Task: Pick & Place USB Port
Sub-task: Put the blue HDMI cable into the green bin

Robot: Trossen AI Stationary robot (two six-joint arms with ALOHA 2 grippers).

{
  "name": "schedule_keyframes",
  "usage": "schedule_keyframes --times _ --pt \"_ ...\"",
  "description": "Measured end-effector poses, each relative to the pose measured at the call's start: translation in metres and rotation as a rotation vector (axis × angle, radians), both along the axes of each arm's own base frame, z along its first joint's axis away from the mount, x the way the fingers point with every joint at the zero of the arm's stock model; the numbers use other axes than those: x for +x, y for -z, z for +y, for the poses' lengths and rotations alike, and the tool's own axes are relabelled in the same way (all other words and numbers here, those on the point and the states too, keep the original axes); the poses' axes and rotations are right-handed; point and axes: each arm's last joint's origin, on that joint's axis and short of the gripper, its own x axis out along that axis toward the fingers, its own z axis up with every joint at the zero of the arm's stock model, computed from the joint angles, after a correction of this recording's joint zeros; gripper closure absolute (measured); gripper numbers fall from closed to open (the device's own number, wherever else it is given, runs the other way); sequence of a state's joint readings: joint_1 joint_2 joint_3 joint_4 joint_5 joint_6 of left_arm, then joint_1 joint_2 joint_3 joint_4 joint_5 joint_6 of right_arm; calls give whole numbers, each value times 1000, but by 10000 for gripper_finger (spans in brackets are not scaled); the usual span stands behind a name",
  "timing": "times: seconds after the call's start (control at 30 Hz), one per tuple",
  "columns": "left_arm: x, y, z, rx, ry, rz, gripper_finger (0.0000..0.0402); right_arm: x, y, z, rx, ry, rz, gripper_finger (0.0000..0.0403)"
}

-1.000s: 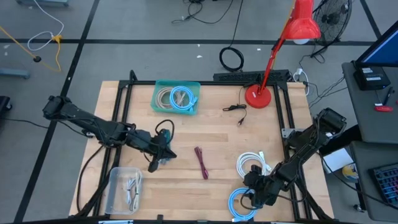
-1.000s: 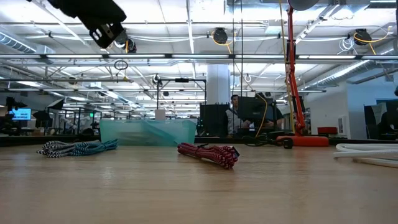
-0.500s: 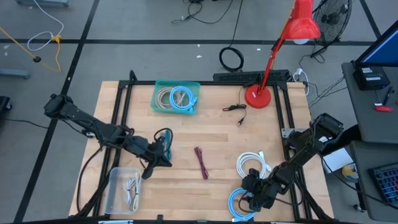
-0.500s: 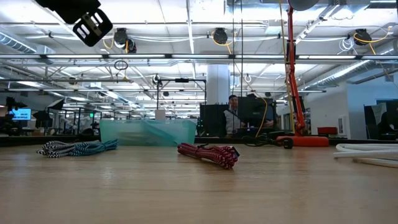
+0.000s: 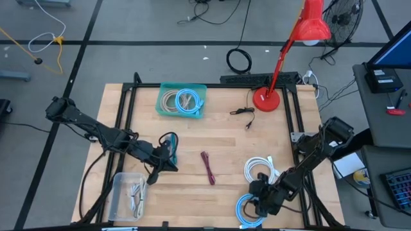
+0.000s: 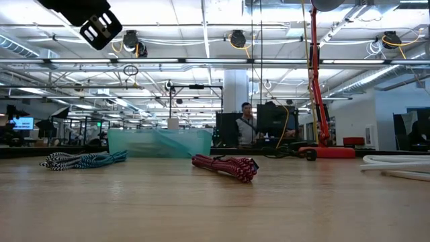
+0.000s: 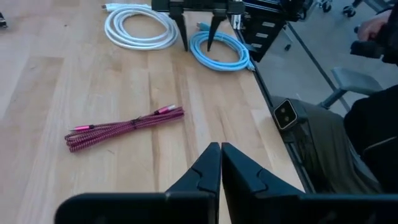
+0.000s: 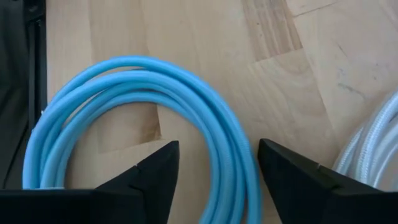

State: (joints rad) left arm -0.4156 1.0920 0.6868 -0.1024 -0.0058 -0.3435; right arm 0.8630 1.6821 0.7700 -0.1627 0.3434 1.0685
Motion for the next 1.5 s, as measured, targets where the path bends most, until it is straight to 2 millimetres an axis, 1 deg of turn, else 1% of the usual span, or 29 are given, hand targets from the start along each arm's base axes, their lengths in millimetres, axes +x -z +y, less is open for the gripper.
schedule_keyframes --times 0.17,0.27,0.43,0.53,0.6,0.7,0.9,1.0,1.13,1.3,1.37,1.5 --pt "0 0 0 0 0 0 397 5 1 -6 0 -8 26 227" --pt "0 0 0 0 0 0 397 6 1 -8 -8 -2 35 262" --pt "0 0 0 1 -3 -1 384 9 1 -11 -16 -4 38 322" --pt "0 0 0 2 -4 -1 387 11 1 -14 -20 1 34 356" --pt "0 0 0 5 -10 -2 394 14 1 -16 -23 7 35 372" --pt "0 0 1 13 -27 -6 399 19 1 -22 -41 5 32 373" --pt "1 0 2 25 -53 -12 384 32 1 -38 -107 2 16 367" --pt "1 0 2 38 -77 -17 389 42 0 -48 -152 2 -26 367" --pt "1 0 3 49 -102 -14 399 57 -5 -58 -154 -14 -91 374" --pt "4 13 3 108 -137 56 383 62 -15 -65 -151 -19 -134 374" --pt "8 18 1 114 -143 67 379 63 -20 -66 -143 -17 -153 374" --pt "19 36 -2 126 -157 133 378 63 -35 -66 -111 -12 -210 374"
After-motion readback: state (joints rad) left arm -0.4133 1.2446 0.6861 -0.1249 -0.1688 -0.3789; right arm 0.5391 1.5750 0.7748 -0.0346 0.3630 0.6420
